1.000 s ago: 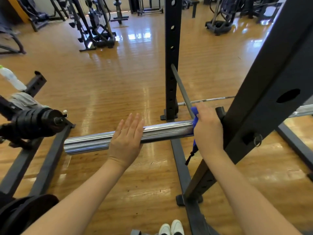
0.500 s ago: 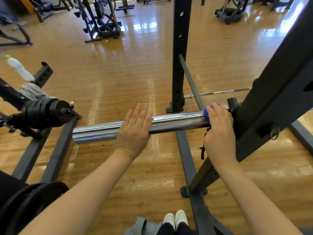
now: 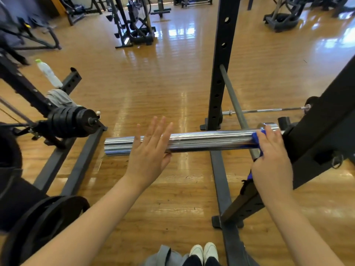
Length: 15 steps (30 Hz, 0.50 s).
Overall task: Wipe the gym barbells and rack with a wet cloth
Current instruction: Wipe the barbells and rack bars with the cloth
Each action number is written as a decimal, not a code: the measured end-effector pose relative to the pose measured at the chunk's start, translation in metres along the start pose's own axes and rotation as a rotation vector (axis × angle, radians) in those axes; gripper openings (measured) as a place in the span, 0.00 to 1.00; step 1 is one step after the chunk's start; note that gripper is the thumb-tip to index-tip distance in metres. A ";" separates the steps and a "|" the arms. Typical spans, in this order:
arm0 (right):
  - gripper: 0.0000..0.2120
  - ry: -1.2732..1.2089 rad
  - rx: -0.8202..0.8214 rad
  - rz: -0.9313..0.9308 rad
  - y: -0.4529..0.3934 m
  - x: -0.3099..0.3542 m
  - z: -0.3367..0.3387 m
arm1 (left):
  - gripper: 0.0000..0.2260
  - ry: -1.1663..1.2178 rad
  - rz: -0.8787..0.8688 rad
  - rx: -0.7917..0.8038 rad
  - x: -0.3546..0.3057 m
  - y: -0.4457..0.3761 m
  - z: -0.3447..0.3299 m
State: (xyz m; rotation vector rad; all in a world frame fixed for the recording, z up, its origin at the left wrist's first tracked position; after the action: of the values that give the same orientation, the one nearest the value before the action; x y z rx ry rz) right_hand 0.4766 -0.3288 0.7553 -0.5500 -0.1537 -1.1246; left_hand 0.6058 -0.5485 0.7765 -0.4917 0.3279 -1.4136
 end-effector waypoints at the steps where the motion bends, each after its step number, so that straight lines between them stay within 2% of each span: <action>1: 0.31 0.000 0.001 0.003 0.000 0.001 -0.001 | 0.45 -0.021 0.056 0.022 0.020 0.010 0.002; 4: 0.30 0.019 -0.025 0.016 0.002 0.002 -0.003 | 0.48 -0.097 0.173 0.161 0.070 0.036 -0.004; 6: 0.30 0.024 -0.057 0.019 0.003 0.002 -0.005 | 0.45 -0.118 0.169 0.189 0.085 0.039 -0.008; 9: 0.29 0.015 -0.107 0.041 0.006 -0.001 -0.007 | 0.33 -0.099 0.143 0.102 0.087 0.033 -0.006; 11: 0.28 0.011 -0.150 0.053 0.010 -0.005 -0.007 | 0.28 -0.072 0.195 0.028 0.094 0.034 -0.002; 15: 0.27 0.012 -0.186 0.054 0.021 -0.007 -0.007 | 0.31 -0.010 0.302 0.013 0.116 0.044 0.004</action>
State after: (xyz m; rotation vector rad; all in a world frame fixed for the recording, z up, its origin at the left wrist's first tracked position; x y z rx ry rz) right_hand 0.4909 -0.3200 0.7395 -0.7085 -0.0232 -1.0961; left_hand 0.6609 -0.6586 0.7658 -0.4192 0.3682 -1.1195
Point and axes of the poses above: each hand's wrist, its own y-axis away from the middle knuckle, its own z-axis out of the back of the hand, x = y × z, the point moved 10 cm from there along -y, towards the middle knuckle, and after that the axes turned 12 degrees about y, right-handed, at the moved point
